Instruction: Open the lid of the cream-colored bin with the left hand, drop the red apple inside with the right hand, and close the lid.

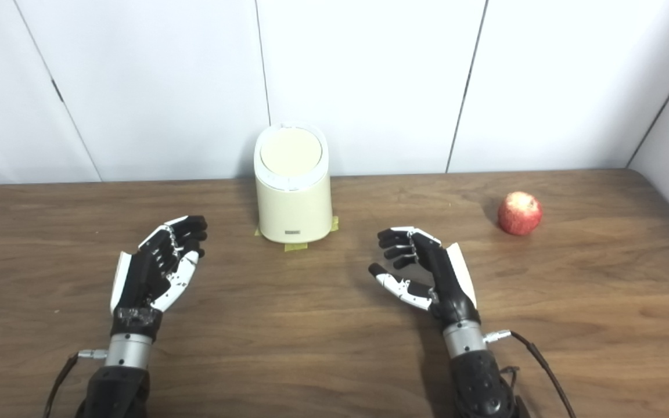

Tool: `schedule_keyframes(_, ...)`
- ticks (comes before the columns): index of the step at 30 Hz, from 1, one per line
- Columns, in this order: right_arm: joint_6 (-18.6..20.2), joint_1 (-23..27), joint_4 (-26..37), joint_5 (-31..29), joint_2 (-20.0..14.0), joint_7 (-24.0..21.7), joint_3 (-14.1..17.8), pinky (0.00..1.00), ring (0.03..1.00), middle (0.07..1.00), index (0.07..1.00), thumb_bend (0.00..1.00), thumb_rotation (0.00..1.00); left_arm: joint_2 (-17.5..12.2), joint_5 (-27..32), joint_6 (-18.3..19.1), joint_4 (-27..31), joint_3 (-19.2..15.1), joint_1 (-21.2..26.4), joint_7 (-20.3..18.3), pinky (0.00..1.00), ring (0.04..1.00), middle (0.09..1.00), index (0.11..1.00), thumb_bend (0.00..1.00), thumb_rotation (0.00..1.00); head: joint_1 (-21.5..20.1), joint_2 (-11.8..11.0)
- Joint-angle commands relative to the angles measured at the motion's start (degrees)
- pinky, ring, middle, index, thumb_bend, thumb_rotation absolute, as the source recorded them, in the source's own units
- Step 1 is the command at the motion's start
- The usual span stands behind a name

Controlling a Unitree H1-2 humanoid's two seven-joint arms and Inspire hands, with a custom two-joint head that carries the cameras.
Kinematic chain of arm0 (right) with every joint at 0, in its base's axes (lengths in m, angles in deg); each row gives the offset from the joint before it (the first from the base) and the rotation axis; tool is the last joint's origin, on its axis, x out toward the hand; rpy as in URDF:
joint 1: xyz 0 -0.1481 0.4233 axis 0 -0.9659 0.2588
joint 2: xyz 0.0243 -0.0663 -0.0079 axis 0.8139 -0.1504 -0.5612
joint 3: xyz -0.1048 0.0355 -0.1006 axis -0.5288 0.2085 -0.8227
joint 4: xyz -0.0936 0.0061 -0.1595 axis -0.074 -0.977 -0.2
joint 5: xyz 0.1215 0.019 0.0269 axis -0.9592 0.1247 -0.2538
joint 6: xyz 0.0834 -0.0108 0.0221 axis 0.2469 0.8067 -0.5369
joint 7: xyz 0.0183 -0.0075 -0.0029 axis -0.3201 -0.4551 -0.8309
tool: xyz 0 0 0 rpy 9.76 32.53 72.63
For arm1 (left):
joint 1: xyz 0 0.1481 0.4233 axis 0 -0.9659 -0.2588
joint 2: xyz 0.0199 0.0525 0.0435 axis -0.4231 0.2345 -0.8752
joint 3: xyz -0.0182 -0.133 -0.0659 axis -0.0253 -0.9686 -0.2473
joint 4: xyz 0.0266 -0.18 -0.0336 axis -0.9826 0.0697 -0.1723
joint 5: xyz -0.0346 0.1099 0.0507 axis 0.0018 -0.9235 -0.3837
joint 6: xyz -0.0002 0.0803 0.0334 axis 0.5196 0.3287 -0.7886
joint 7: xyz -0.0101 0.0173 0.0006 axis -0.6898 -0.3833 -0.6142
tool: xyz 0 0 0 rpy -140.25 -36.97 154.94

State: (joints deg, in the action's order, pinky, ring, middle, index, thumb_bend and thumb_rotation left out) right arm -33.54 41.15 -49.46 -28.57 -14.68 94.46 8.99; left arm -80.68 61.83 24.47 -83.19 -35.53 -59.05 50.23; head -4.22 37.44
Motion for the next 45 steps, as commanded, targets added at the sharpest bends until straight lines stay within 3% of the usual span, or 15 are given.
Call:
schedule_keyframes(1,-0.94,1.50,1.45,0.44,0.02,0.59,-0.11,0.53,0.612,0.643,0.635,0.27,0.17,-0.84,-0.92,-2.33,-0.49,0.01,1.14,0.25,0.68,0.750,0.760,0.737,0.33,0.66,-0.01,0.00)
schedule_keyframes(3,-1.09,1.48,1.33,-0.11,0.32,0.64,0.04,0.53,0.610,0.641,0.634,0.28,0.15,-1.30,-0.88,-1.58,0.83,0.05,1.68,-0.30,0.73,0.792,0.802,0.785,0.55,0.88,0.05,-0.04)
schedule_keyframes(7,-2.14,1.64,0.52,-0.83,0.40,0.67,0.16,0.52,0.606,0.638,0.629,0.28,0.15,-1.63,-5.06,3.15,5.15,-0.18,4.33,0.56,0.79,0.845,0.855,0.848,0.72,0.98,0.11,-0.05)
schedule_keyframes(11,-1.88,1.60,0.58,-1.33,0.54,0.52,0.18,0.52,0.609,0.642,0.630,0.29,0.16,-1.91,-7.37,8.78,7.75,-0.67,9.81,0.64,0.86,0.917,0.919,0.906,0.72,0.93,0.02,-0.11)
schedule_keyframes(15,-1.91,1.59,0.47,-0.60,0.48,0.90,0.03,0.52,0.604,0.636,0.629,0.28,0.16,-1.93,-8.71,14.19,8.43,-0.89,16.86,0.62,0.96,0.971,0.966,0.960,0.80,0.89,0.08,-0.12)
schedule_keyframes(18,-1.94,1.62,0.38,-0.71,0.58,0.96,0.06,0.52,0.604,0.635,0.629,0.28,0.18,-2.13,-10.62,16.85,8.12,-0.41,21.95,0.74,0.96,0.983,0.981,0.974,0.82,0.88,0.02,-0.20)
schedule_keyframes(23,-1.45,1.47,0.89,-0.62,0.66,0.81,-0.01,0.52,0.607,0.640,0.634,0.28,0.18,-2.33,-13.21,21.30,7.07,1.61,28.99,-0.36,0.90,0.975,0.986,0.992,0.90,0.50,-0.28,-0.10)
schedule_keyframes(25,-1.50,1.36,0.98,-0.37,0.64,0.92,-0.06,0.52,0.606,0.639,0.635,0.28,0.18,-2.33,-15.45,22.70,6.48,3.29,30.87,-0.50,0.92,0.987,0.995,0.992,0.94,0.41,-0.40,-0.02)
schedule_keyframes(29,-1.73,1.20,1.02,-0.08,0.72,1.18,-0.02,0.52,0.598,0.632,0.631,0.28,0.18,-3.54,-22.65,23.33,4.33,7.64,33.49,-0.05,0.88,0.995,1.000,0.998,0.96,0.37,-0.87,0.01)
schedule_keyframes(30,-1.49,1.14,1.17,0.01,0.70,1.12,-0.03,0.52,0.596,0.630,0.630,0.28,0.18,-4.63,-27.16,22.33,3.07,10.00,34.50,1.05,0.86,0.994,1.000,1.000,0.96,0.37,-0.93,0.13)
schedule_keyframes(33,-0.75,0.97,1.67,0.16,0.64,0.87,-0.02,0.52,0.599,0.632,0.632,0.28,0.20,-6.41,-36.06,20.69,0.15,14.76,36.76,3.73,0.98,1.000,1.000,1.000,0.96,0.40,-0.91,0.20)
schedule_keyframes(45,-0.92,0.81,1.56,0.53,0.76,1.03,-0.10,0.51,0.601,0.638,0.634,0.28,0.20,-6.62,-43.14,19.57,-12.81,18.18,40.72,7.89,1.00,1.000,0.999,0.984,0.94,0.36,-1.15,0.23)
